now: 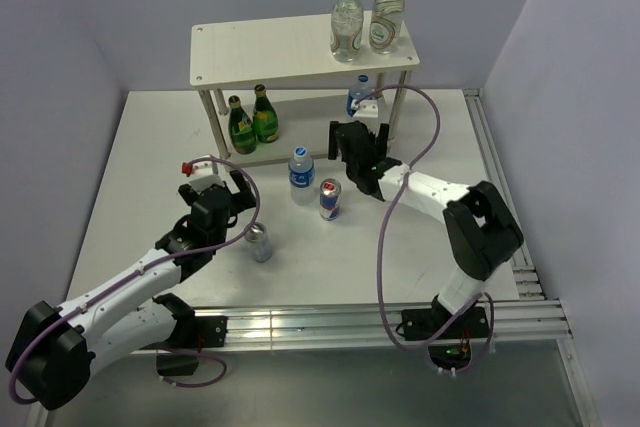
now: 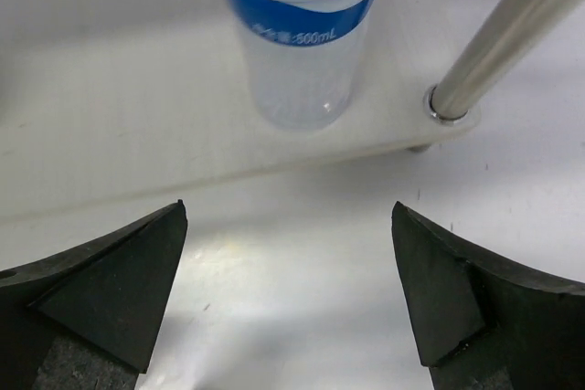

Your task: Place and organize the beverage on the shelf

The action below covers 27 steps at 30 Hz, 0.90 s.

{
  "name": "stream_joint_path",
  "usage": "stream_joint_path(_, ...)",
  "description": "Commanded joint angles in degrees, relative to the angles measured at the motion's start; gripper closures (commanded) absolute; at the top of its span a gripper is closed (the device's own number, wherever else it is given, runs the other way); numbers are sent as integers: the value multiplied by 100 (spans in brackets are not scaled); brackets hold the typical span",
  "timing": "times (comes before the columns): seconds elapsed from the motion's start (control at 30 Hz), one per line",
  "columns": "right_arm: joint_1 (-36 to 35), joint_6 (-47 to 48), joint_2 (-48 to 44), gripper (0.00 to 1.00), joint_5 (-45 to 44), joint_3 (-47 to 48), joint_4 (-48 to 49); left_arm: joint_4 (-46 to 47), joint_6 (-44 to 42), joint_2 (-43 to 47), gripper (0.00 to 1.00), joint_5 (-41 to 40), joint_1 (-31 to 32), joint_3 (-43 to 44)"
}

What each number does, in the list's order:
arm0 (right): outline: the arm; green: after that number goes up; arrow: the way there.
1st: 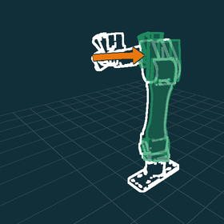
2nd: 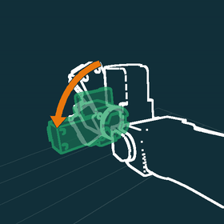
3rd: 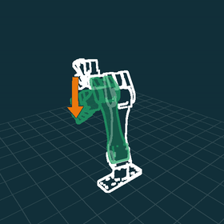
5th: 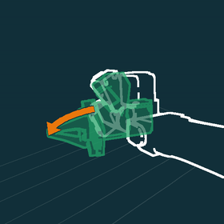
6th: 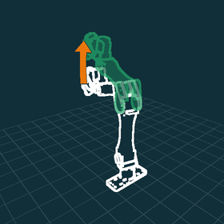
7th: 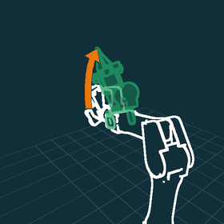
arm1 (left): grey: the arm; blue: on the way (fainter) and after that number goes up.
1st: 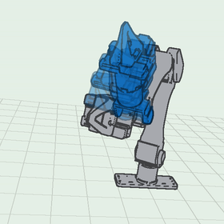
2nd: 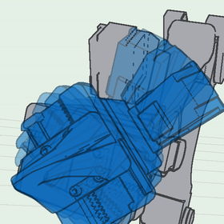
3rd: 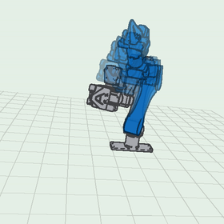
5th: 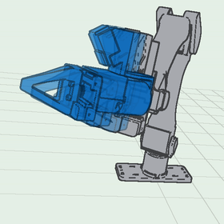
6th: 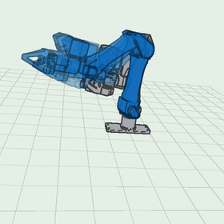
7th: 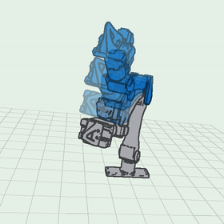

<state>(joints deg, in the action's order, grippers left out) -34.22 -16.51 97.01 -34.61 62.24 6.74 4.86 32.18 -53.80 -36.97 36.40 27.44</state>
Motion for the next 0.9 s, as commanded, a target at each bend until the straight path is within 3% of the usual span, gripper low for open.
stream_joint_path(0.0, -374, -264, -997, 0, -317, -289, -75, 32, -28, 98, 1, -73, -28, 112)
stream_joint_path(0.2, -1401, -519, -2001, 0, -388, -581, -629, 15, -10, 142, 1, -65, -28, 112)
stream_joint_path(0.37, -1983, -827, -2142, 0, -162, -388, -1123, -12, -10, 186, 1, -82, -28, 104)
stream_joint_path(0.87, -2107, -863, -632, 0, 112, 368, -789, -47, 7, 195, 1, -91, -28, 103)
